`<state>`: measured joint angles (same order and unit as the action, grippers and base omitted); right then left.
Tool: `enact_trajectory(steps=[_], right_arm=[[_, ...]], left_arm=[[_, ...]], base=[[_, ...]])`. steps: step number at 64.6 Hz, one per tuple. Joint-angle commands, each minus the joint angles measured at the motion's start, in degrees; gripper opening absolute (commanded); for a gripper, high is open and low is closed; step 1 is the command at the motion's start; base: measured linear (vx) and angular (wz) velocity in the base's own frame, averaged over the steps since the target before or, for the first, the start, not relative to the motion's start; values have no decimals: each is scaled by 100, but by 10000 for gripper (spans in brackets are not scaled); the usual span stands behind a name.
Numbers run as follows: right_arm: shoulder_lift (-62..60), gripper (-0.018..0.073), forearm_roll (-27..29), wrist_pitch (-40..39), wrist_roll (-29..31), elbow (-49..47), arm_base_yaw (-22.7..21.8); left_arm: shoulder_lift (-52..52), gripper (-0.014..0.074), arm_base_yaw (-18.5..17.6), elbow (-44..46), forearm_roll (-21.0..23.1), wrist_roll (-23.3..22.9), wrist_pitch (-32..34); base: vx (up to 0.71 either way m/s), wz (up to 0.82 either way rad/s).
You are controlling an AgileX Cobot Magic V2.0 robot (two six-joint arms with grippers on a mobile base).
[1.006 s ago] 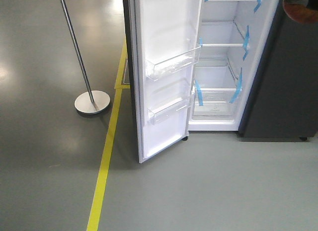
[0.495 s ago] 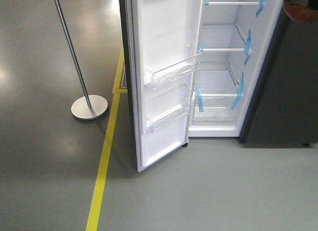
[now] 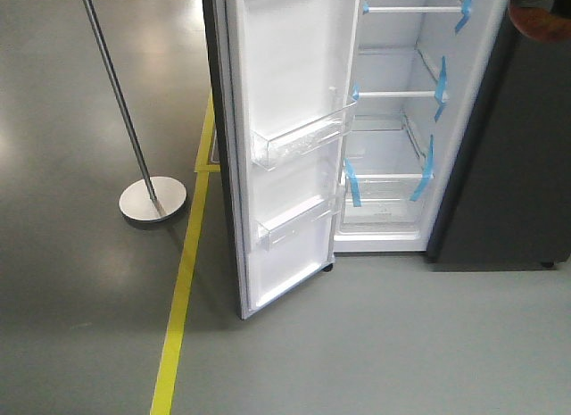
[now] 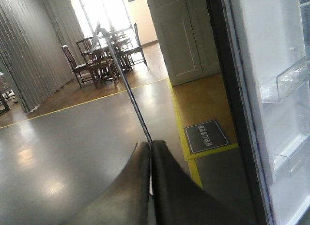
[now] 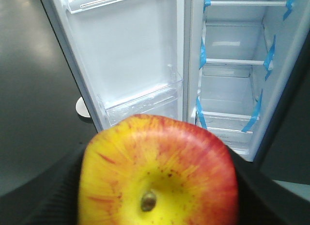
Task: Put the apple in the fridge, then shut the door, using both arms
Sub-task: 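Approach the refrigerator shelves with the apple in the right gripper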
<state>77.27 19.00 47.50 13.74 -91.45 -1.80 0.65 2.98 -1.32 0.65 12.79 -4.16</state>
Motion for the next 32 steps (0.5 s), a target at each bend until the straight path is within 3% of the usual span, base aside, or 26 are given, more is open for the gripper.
enact_trajectory(steps=[1,32], right_arm=[[-153,36,84,-418,34,-161,-30],[-153,36,84,-418,34,-161,-30]], left_arm=[[29,-6,-20,92,25,-23,416],[29,-6,-20,92,25,-23,416]], base=[[4,-2],[3,-2]])
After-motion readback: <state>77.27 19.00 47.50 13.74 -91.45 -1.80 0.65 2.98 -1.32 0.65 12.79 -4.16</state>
